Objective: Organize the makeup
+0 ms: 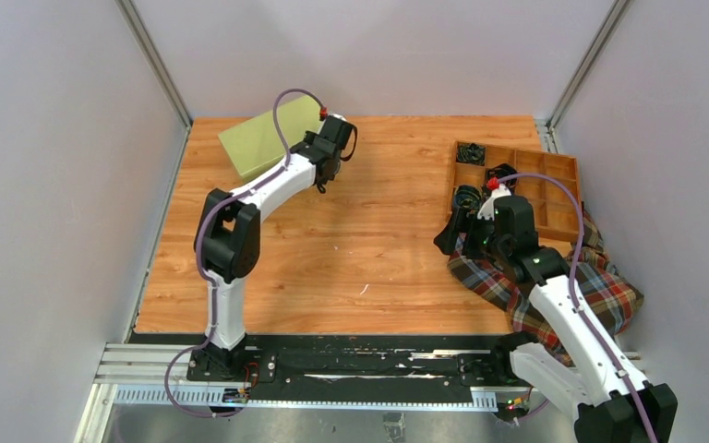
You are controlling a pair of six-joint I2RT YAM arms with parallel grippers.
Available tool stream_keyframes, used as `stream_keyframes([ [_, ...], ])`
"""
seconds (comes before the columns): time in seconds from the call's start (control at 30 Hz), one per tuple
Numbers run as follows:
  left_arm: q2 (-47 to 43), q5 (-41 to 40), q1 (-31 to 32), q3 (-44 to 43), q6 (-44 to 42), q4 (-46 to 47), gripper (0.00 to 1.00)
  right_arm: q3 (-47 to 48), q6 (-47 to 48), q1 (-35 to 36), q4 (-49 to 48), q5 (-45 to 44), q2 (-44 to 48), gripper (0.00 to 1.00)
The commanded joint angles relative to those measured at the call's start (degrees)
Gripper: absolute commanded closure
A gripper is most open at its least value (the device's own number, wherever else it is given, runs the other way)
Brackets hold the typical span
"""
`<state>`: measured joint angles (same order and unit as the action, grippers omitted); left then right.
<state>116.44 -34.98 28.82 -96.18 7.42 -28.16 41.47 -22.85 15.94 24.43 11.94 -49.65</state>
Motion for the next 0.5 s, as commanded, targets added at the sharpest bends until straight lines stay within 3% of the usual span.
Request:
stream_keyframes([
  [0.0, -9.5, 4.6, 1.1, 1.9, -1.0, -0.8, 0.44, -0.3, 0.9, -1.0, 0.4, -1.3, 0.4, 0.18],
  [0.1, -16.4, 10.2, 2.7, 6.7, -0.1, -0.2, 0.42, 0.0, 0.8, -0.9, -0.2, -1.2, -0.5, 0.18],
  [0.3, -30.0, 34.0, 3.2, 16.9, 1.0, -3.4, 0.29, 3.7, 0.6, -0.9, 0.4, -2.0, -1.0, 0.18],
  [0.47, -43.5, 37.8, 3.2, 29.6, 6.1, -4.0, 0.08, 15.6, 2.9, -0.9, 7.6, -6.9, -3.3, 0.1],
])
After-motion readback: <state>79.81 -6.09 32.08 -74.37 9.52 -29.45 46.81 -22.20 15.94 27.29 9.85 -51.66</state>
